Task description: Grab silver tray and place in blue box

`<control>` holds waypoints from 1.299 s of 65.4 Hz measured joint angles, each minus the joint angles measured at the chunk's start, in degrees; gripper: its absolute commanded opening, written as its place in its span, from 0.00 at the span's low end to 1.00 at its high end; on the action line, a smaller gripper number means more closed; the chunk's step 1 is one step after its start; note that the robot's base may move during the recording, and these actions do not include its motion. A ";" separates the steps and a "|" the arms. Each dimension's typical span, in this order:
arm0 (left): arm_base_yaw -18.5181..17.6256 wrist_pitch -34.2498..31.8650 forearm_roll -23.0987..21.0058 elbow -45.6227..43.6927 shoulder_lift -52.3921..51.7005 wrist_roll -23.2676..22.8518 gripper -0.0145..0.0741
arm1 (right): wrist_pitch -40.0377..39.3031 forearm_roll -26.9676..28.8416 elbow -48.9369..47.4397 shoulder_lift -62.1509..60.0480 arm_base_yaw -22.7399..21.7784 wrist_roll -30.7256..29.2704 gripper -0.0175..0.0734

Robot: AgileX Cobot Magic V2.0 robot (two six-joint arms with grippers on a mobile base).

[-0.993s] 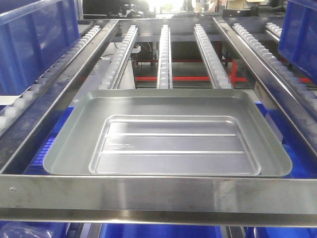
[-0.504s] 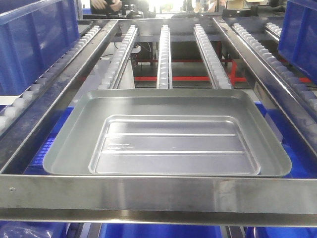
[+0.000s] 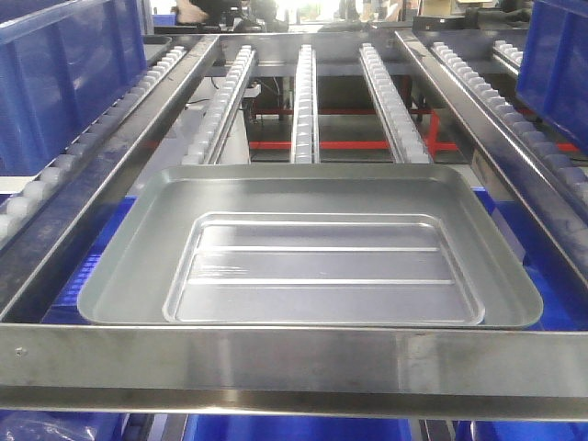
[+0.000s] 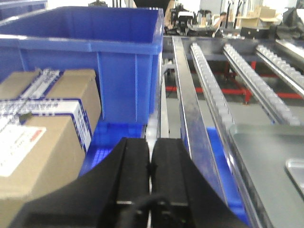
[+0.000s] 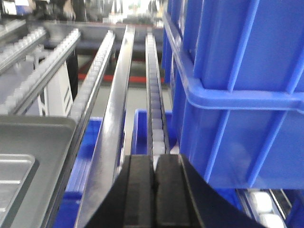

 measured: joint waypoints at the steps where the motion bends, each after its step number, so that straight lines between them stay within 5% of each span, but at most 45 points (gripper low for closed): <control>1: 0.00 1.06 0.00 -0.41 0.00 0.00 0.16 | 1.50 0.00 -1.10 0.40 0.00 0.00 0.25; 13: 0.00 18.40 0.00 -12.31 4.30 0.00 0.16 | 16.38 0.78 -13.51 11.26 0.00 -0.23 0.25; 30: 0.00 43.42 -0.77 -27.18 24.10 0.00 0.16 | 38.40 7.45 -26.33 32.70 0.00 -0.46 0.25; 56: 0.00 41.71 -14.75 -30.03 45.20 0.72 0.16 | 41.30 8.95 -26.90 45.11 0.00 -0.46 0.26; 65: -2.73 42.36 -16.94 -34.27 51.93 0.07 0.16 | 39.36 9.53 -27.42 48.27 3.71 3.36 0.26; 71: -7.01 42.36 -13.75 -37.26 56.48 -5.65 0.16 | 36.36 9.53 -27.54 51.11 7.43 5.97 0.28; 85: -23.24 41.72 8.62 -42.22 69.00 -31.55 0.16 | 31.23 2.94 -32.38 63.17 20.36 17.46 0.28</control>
